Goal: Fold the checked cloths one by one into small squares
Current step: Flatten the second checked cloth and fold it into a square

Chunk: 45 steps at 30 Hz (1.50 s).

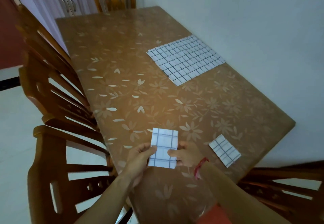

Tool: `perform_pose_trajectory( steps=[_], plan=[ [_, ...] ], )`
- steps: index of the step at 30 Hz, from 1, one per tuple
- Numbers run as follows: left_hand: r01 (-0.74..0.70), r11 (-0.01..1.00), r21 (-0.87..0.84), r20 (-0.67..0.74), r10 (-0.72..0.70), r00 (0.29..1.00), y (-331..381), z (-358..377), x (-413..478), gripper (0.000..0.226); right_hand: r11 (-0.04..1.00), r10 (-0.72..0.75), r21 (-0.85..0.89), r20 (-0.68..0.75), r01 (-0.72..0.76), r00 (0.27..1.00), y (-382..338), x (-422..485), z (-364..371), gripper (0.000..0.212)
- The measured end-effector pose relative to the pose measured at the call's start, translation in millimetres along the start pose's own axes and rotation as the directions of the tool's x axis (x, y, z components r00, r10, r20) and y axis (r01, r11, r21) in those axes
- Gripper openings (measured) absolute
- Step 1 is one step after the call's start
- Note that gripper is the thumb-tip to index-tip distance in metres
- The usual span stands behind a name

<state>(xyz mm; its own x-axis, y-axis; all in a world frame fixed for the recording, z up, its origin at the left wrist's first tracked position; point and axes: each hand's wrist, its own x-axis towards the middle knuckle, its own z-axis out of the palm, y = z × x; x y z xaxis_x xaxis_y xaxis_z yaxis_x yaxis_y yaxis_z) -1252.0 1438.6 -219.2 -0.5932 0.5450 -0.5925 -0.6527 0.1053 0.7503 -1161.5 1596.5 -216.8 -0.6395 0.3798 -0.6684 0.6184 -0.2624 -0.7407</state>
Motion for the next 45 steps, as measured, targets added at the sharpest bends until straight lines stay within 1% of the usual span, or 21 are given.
perform_pose_trajectory(
  steps=[1, 3, 6, 8, 9, 10, 11, 13, 15, 18, 20, 22, 24, 26, 28, 30, 34, 37, 40, 43, 45],
  plan=[
    [-0.019, 0.999, 0.044, -0.009, 0.020, 1.000, -0.8, -0.2, -2.3, 0.013, 1.000, 0.000, 0.006, 0.036, 0.000, 0.999, -2.1, -4.1, 2.5, 0.022],
    [-0.073, 0.983, 0.167, -0.025, 0.079, 0.997, -1.0, -3.0, -6.1, 0.009, 1.000, 0.015, -0.002, 0.049, -0.014, 0.999, -6.4, -9.3, 3.5, 0.023],
    [-0.151, 0.920, 0.361, 0.003, 0.161, 0.987, 2.5, -11.7, -6.8, 0.005, 1.000, 0.003, -0.006, 0.050, -0.003, 0.999, -15.7, -13.3, 2.4, 0.016],
    [-0.187, 0.865, 0.465, 0.048, 0.186, 0.981, 6.7, -18.4, -6.7, 0.007, 0.994, -0.038, -0.097, 0.044, 0.042, 0.998, -24.3, -17.8, 1.5, 0.014],
    [-0.200, 0.845, 0.495, 0.073, 0.189, 0.979, 8.2, -21.4, -6.4, 0.007, 0.979, -0.059, -0.193, 0.038, 0.065, 0.998, -28.5, -19.2, 0.5, 0.016],
    [-0.206, 0.832, 0.515, 0.094, 0.184, 0.978, 9.6, -23.7, -6.4, 0.007, 0.944, -0.081, -0.317, 0.034, 0.087, 0.996, -32.2, -19.2, -0.4, 0.021],
    [-0.212, 0.823, 0.528, 0.113, 0.179, 0.977, 10.8, -25.5, -6.5, 0.006, 0.887, -0.104, -0.449, 0.039, 0.110, 0.994, -35.4, -18.9, -1.0, 0.025],
    [-0.219, 0.805, 0.551, 0.138, 0.171, 0.976, 12.4, -28.7, -6.7, 0.007, 0.764, -0.144, -0.627, 0.062, 0.151, 0.988, -39.2, -19.8, -0.3, 0.030],
    [-0.224, 0.793, 0.566, 0.156, 0.163, 0.974, 12.4, -32.4, -5.4, 0.005, 0.695, -0.166, -0.698, 0.075, 0.170, 0.983, -41.1, -20.5, 0.2, 0.032],
    [-0.216, 0.775, 0.593, 0.170, 0.141, 0.975, 11.2, -37.1, -4.7, 0.003, 0.632, -0.190, -0.750, 0.097, 0.197, 0.977, -40.6, -21.5, 0.7, 0.026],
    [-0.205, 0.787, 0.582, 0.153, 0.141, 0.978, 9.5, -38.6, -4.5, 0.003, 0.648, -0.186, -0.735, 0.102, 0.200, 0.977, -37.5, -20.1, 2.0, 0.022],
    [-0.161, 0.843, 0.514, 0.085, 0.136, 0.987, 6.8, -40.4, -4.2, 0.006, 0.736, -0.156, -0.658, 0.065, 0.160, 0.986, -33.4, -17.5, 3.5, 0.018],
    [-0.089, 0.917, 0.390, -0.032, 0.109, 0.993, 3.2, -42.1, -4.5, 0.011, 0.811, -0.125, -0.574, 0.017, 0.112, 0.992, -30.1, -13.1, 4.2, 0.013],
    [-0.022, 0.979, 0.201, -0.118, 0.047, 0.992, -0.9, -42.4, -6.4, 0.016, 0.867, -0.104, -0.492, -0.020, 0.081, 0.994, -28.7, -10.7, 4.7, 0.013],
    [0.019, 0.998, 0.062, -0.134, -0.011, 0.991, -4.8, -40.7, -10.2, 0.016, 0.922, -0.097, -0.381, -0.052, 0.070, 0.994, -26.4, -7.6, 3.9, 0.015],
    [0.034, 0.999, 0.008, -0.138, -0.032, 0.990, -9.5, -39.8, -11.7, 0.013, 0.954, -0.086, -0.294, -0.069, 0.062, 0.994, -24.0, -3.9, 3.4, 0.016],
    [0.026, 0.999, -0.024, -0.234, -0.031, 0.972, -17.1, -42.6, -4.1, 0.013, 0.970, -0.061, -0.241, -0.083, 0.040, 0.995, -17.9, 10.8, 4.2, 0.016],
    [0.010, 1.000, 0.026, -0.308, -0.001, 0.952, -19.4, -47.5, 5.8, 0.013, 0.972, -0.055, -0.232, -0.092, 0.032, 0.994, -16.2, 23.9, 8.5, 0.017],
    [0.005, 0.998, 0.056, -0.353, 0.015, 0.935, -19.1, -52.0, 18.9, 0.014, 0.966, -0.066, -0.256, -0.116, 0.035, 0.991, -18.8, 40.3, 14.5, 0.013],
    [0.016, 0.999, 0.042, -0.451, 0.005, 0.892, -13.7, -53.9, 33.9, 0.012, 0.941, -0.117, -0.332, -0.138, 0.065, 0.984, -19.9, 63.5, 19.0, 0.015],
    [0.022, 0.994, 0.111, -0.528, 0.041, 0.848, -8.7, -55.6, 42.8, 0.011, 0.926, -0.139, -0.369, -0.139, 0.079, 0.980, -24.4, 75.9, 23.3, 0.018]
  ],
)
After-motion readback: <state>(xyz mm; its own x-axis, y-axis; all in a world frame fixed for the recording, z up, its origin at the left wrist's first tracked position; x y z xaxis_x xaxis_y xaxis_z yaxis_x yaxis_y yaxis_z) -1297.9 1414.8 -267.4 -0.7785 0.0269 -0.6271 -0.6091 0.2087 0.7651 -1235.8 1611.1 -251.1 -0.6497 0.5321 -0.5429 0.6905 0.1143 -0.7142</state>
